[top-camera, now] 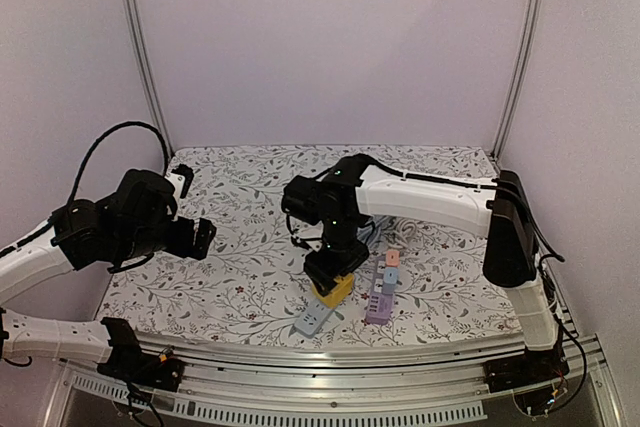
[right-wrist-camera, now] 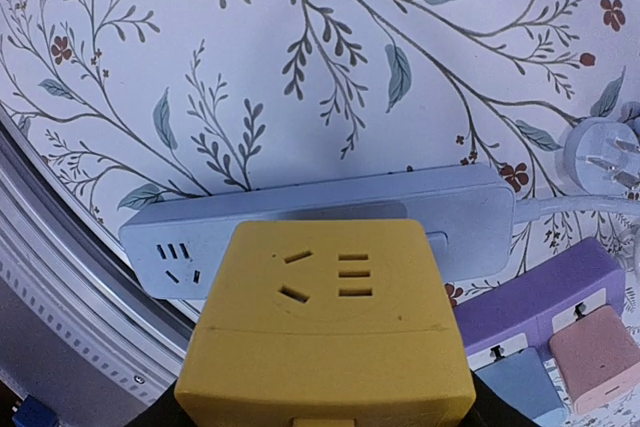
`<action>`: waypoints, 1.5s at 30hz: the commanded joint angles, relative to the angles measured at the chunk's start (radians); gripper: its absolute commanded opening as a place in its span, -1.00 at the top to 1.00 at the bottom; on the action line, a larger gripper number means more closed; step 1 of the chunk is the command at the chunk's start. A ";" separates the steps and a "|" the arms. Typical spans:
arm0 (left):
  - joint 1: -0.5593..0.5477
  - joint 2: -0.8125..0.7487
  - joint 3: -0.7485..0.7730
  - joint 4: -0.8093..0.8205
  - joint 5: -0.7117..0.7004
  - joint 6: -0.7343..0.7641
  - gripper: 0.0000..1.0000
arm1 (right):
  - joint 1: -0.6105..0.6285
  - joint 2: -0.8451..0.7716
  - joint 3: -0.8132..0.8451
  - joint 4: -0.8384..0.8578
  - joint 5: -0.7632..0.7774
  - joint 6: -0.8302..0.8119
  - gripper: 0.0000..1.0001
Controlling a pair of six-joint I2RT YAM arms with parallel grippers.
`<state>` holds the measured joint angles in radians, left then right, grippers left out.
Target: Insert the plug
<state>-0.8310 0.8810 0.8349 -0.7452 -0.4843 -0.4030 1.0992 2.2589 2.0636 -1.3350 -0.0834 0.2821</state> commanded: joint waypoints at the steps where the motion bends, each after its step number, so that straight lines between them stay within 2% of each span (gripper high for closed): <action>1: -0.014 -0.005 -0.011 0.004 -0.013 0.008 -0.99 | 0.020 0.037 -0.119 -0.052 -0.053 0.008 1.00; 8: -0.014 -0.010 -0.011 0.003 -0.017 0.007 -0.99 | 0.029 -0.033 -0.229 -0.028 0.022 -0.016 1.00; 12: -0.016 -0.014 -0.011 0.001 -0.022 0.005 -0.99 | 0.026 -0.040 -0.197 -0.013 0.076 -0.027 1.00; 17: -0.019 -0.019 -0.011 0.002 -0.022 0.004 -0.99 | 0.022 -0.029 -0.133 0.012 0.065 -0.062 1.00; 21: -0.022 -0.024 -0.011 0.002 -0.020 0.004 -0.99 | 0.043 -0.022 -0.152 0.055 0.061 -0.110 1.00; 24: -0.025 -0.026 -0.011 0.002 -0.020 0.006 -0.99 | 0.069 -0.015 -0.159 0.062 0.130 -0.182 1.00; 31: -0.028 -0.037 -0.013 0.001 -0.025 0.006 -0.99 | 0.069 0.042 -0.124 0.013 0.096 -0.207 1.00; 45: -0.028 -0.031 -0.013 0.002 -0.018 0.008 -0.99 | 0.070 0.071 -0.126 0.026 0.095 -0.197 1.00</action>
<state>-0.8448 0.8509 0.8349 -0.7456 -0.5049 -0.4034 1.1519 2.2307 1.9724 -1.2678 0.0345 0.1276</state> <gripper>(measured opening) 0.995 0.618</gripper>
